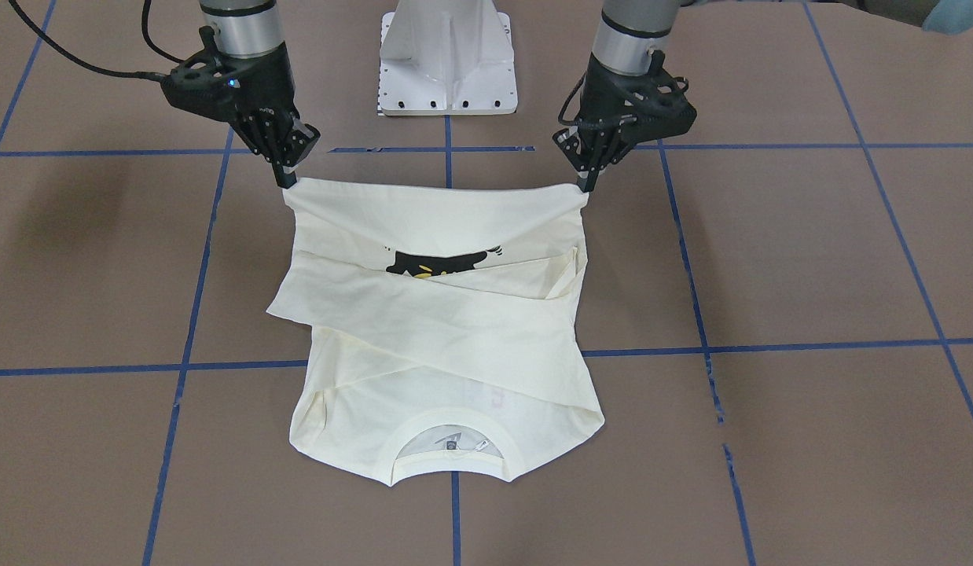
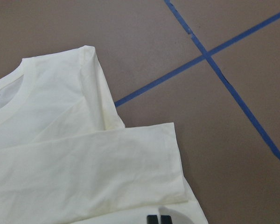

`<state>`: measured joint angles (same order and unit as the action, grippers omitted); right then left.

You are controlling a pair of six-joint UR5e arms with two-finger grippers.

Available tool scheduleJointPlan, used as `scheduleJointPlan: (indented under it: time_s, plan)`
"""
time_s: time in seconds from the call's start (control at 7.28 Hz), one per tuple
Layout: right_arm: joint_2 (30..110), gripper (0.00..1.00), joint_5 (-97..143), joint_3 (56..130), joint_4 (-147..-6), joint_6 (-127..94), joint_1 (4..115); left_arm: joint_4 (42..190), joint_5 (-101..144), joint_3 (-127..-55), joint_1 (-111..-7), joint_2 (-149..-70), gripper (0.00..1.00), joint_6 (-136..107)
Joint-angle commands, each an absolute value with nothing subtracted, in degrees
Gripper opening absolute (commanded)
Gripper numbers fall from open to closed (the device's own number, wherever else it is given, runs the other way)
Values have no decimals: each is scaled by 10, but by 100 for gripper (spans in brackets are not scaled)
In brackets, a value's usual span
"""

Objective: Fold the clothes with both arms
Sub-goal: 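Lift the hem with both grippers and fold it toward the collar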

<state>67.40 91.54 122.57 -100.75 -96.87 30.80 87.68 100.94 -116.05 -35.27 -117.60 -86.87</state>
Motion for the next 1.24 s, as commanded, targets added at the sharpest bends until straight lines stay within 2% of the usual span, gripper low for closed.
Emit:
scheduleJointPlan:
  time_s: [0.0, 0.14, 0.41, 0.82, 1.1]
  plan:
    - [622, 0, 942, 1098, -971, -918, 368, 994, 1009, -1024, -399, -1213, 0, -857]
    - [595, 0, 950, 1036, -937, -911, 384, 1032, 1006, -964, -411, -1236, 0, -857]
    - [543, 0, 1009, 918, -876, -876, 433, 1091, 1005, -900, -431, -1239, 0, -827]
    - [505, 0, 1012, 801, -801, -850, 450, 1112, 974, -853, -433, -1247, 0, -824]
    - [499, 0, 1012, 749, -760, -846, 449, 1120, 969, -837, -432, -1254, 0, -824]
